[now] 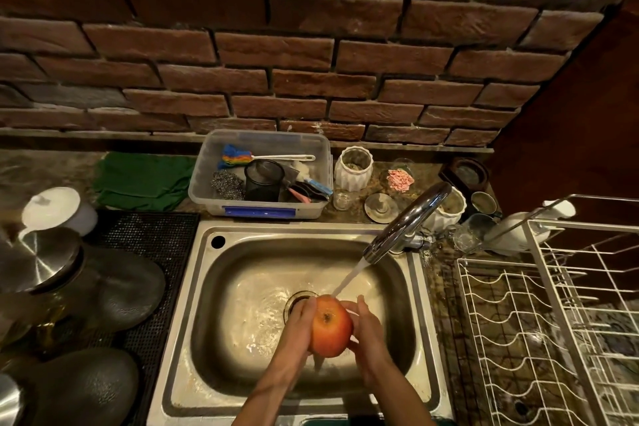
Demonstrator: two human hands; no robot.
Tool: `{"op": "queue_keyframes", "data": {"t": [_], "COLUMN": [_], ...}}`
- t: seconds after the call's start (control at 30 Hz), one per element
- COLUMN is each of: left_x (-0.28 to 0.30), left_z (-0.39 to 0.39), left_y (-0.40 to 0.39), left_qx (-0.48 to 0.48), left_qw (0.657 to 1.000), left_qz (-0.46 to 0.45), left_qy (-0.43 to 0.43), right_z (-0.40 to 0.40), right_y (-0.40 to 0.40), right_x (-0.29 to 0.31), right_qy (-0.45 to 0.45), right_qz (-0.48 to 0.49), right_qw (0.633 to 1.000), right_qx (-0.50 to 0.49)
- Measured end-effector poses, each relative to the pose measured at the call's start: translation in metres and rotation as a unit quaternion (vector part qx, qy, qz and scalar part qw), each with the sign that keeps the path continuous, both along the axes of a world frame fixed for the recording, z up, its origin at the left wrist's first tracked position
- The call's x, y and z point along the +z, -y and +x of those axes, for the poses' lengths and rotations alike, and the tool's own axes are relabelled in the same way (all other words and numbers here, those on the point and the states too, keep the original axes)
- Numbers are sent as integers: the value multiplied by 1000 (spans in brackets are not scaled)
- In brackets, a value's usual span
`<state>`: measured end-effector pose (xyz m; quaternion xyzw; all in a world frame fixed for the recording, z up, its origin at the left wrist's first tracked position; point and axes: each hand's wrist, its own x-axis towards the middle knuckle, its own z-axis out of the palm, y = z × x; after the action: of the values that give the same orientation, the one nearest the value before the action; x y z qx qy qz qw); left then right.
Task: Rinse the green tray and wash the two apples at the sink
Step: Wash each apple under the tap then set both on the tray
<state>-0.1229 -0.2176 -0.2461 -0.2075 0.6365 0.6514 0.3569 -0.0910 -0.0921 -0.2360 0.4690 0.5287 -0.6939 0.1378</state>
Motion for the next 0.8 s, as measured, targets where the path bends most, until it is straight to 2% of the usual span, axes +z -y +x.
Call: {"op": "queue_keyframes", "data": {"t": [0.27, 0.43, 0.6, 0.8], "left_x": [2, 4, 5, 5], "left_z": [-7, -4, -3, -3], "left_y": [7, 5, 4, 4], "left_qx": [31, 42, 38, 26], "left_qw": [999, 998, 997, 996], "left_qz": [18, 50, 73, 84], "left_qy": [-8, 5, 9, 14], "right_z": [19, -8, -33, -45], "right_y": [-65, -109, -141, -148], "right_x": [-11, 1, 8, 11], "right_qy": [-43, -105, -101, -91], "right_qz": [138, 182, 256, 248], "right_qw": [989, 976, 961, 963], "right_qx": [-44, -53, -38, -55]}}
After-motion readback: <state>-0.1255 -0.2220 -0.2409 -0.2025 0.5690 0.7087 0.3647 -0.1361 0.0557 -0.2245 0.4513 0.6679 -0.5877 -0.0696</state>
